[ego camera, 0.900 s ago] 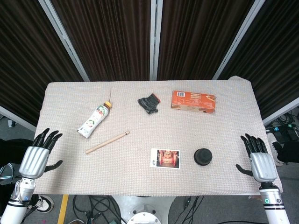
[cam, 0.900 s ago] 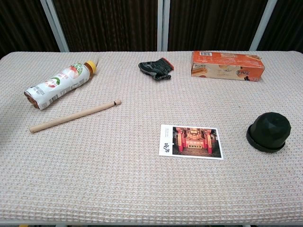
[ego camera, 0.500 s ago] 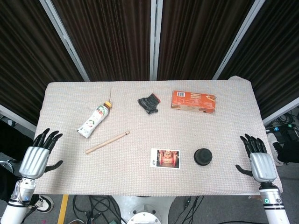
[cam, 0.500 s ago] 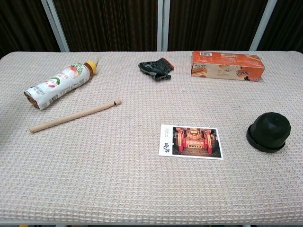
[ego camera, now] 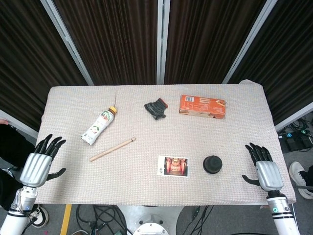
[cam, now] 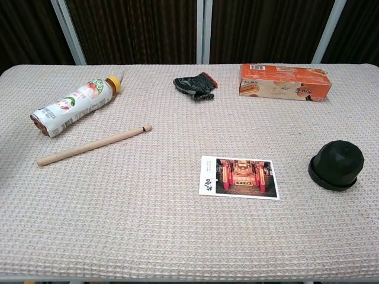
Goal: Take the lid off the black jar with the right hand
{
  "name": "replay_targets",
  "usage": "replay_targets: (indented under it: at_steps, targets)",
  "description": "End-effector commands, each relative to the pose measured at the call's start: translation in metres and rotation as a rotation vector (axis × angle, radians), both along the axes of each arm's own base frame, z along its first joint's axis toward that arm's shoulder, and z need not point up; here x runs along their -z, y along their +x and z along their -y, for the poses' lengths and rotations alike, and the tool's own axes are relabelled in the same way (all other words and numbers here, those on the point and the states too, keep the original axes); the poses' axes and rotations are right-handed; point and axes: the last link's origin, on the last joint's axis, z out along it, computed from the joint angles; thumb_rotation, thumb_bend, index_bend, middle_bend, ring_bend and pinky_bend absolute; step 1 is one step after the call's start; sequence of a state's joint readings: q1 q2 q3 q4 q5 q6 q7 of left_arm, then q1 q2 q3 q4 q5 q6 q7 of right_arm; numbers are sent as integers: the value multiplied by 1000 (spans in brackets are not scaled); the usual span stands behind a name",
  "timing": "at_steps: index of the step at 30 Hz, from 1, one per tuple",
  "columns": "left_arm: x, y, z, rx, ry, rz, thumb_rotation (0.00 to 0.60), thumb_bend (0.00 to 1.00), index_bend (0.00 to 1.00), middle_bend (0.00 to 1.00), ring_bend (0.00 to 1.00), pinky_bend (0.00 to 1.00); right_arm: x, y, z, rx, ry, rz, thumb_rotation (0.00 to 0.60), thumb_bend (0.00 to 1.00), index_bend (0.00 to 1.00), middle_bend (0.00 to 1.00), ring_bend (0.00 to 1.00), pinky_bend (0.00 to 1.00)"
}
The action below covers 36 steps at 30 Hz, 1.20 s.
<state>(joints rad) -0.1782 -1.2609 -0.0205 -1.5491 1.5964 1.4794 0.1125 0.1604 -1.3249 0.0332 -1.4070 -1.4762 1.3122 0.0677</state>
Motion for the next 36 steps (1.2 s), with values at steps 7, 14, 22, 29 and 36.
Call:
replay_targets:
  at_steps: [7, 14, 22, 29, 36]
  targets:
    - [6, -2, -2, -1, -8, 10, 600, 126, 138, 108, 0, 152, 26, 6, 16, 26, 123, 104, 600, 9, 0, 36, 0, 0]
    - [4, -10, -1, -33, -21, 7, 600, 125, 138, 108, 0, 152, 41, 14, 23, 19, 155, 163, 600, 0, 0, 41, 0, 0]
    - [3, -12, -1, -31, -14, 17, 600, 126, 138, 108, 0, 152, 56, 18, 32, 26, 198, 175, 600, 0, 0, 55, 0, 0]
    - [2, -12, -1, -24, -20, 19, 600, 125, 138, 108, 0, 151, 69, 18, 40, 34, 209, 185, 600, 0, 0, 63, 0, 0]
    - [0, -14, -1, -25, -17, 21, 600, 125, 138, 108, 0, 152, 79, 23, 44, 26, 233, 189, 600, 0, 0, 70, 0, 0]
